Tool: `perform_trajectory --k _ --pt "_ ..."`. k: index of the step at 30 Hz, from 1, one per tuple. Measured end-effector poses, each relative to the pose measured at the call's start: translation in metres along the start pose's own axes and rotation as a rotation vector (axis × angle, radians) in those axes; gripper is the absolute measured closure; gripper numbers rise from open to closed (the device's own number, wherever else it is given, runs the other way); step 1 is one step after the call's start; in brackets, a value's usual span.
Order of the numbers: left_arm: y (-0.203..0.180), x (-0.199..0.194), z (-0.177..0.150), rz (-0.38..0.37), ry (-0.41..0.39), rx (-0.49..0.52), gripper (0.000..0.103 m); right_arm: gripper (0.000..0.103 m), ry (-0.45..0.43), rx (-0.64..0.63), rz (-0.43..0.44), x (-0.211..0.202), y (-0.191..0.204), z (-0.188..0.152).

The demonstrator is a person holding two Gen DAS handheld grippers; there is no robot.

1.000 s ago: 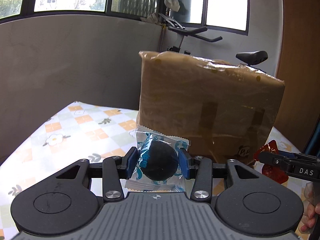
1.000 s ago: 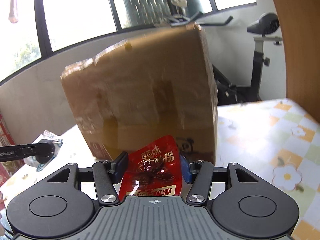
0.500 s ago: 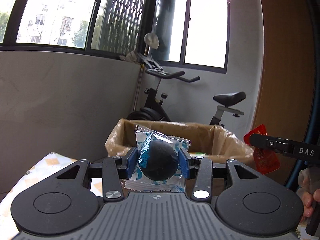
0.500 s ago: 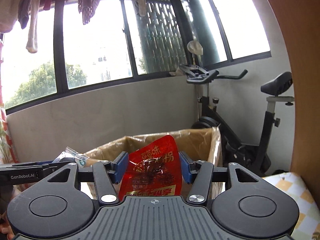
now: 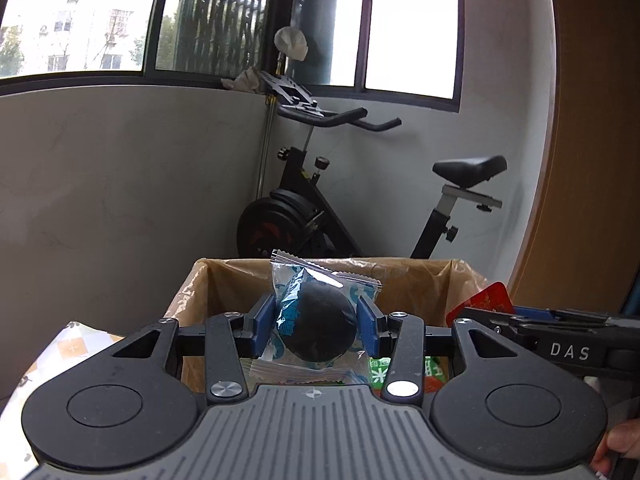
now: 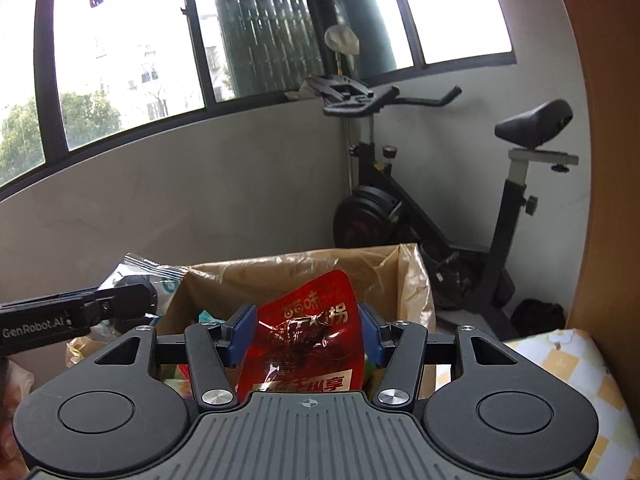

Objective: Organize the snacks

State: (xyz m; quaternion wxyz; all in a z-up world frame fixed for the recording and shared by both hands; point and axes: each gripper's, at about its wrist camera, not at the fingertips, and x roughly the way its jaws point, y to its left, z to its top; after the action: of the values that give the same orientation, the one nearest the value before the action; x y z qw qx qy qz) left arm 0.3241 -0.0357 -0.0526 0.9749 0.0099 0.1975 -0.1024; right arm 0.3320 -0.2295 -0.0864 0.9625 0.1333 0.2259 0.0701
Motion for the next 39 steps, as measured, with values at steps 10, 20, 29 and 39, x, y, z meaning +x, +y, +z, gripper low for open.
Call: perform_trajectory --k 10,20,29,39 --pt "0.026 -0.029 0.009 0.044 -0.01 0.029 0.014 0.025 0.031 -0.028 -0.048 -0.014 0.004 0.006" --pt "0.026 -0.097 0.033 0.056 -0.07 0.02 0.007 0.0 -0.006 -0.08 -0.067 -0.081 0.038 0.025" --pt "0.013 -0.174 0.047 0.11 -0.132 0.084 0.004 0.0 -0.09 -0.127 -0.074 -0.169 0.087 0.039" --pt "-0.005 -0.243 0.045 0.218 -0.234 0.155 0.0 0.0 -0.182 -0.148 -0.076 -0.245 0.121 0.039"
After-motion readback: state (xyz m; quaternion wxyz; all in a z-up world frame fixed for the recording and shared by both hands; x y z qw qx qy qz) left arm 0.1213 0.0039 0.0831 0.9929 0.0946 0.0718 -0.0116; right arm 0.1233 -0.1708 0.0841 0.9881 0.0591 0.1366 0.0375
